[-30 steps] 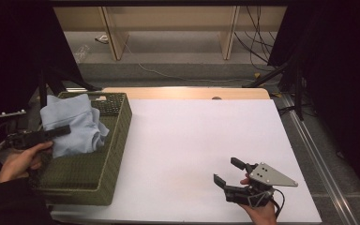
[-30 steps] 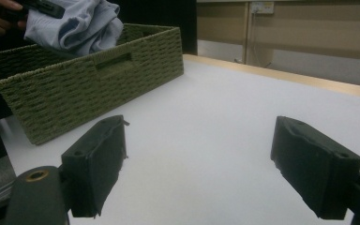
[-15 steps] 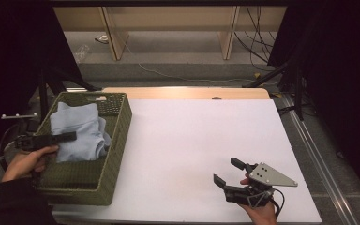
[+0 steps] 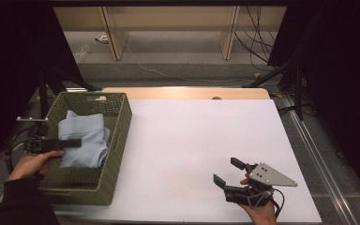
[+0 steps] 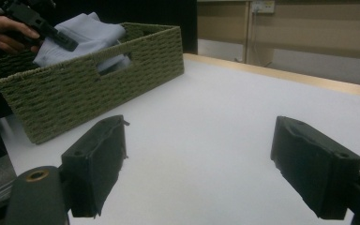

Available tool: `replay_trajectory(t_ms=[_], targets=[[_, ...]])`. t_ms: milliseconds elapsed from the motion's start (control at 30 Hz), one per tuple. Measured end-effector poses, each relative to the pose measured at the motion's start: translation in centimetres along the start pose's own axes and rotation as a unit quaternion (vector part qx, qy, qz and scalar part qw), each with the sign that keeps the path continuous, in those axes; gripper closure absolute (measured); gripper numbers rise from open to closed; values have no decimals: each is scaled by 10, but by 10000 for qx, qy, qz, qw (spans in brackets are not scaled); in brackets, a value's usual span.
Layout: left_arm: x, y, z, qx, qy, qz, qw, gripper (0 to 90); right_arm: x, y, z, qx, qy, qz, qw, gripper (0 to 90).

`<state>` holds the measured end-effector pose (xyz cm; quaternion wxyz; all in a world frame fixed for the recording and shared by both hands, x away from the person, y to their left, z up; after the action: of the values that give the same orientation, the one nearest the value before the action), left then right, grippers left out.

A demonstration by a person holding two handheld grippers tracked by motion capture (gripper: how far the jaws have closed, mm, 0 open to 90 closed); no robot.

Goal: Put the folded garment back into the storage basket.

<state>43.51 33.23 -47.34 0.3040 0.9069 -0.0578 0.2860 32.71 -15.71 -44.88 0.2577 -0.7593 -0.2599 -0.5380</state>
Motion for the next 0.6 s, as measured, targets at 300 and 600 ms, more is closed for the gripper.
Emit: replay_trajectory(t_ms=[300,600], targets=[[-8,-14,9,526,-327,-16,9981,699,0,0,0,0,-3,-5,10000,191],[-11,-23,14,900,-462,-7,9949,676,0,0,0,5,2,-14,10000,191]])
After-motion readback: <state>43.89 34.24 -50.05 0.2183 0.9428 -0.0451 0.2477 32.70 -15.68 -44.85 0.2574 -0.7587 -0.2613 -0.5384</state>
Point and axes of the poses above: each handheld gripper's, and its own axes: z roughly forward along the jaws, x roughly out of its top, y roughly to its right, the point moved 9 cm from there along z, roughly forward along the jaws, and after that the axes turned 1 degree about z, right-handed, at the moved point
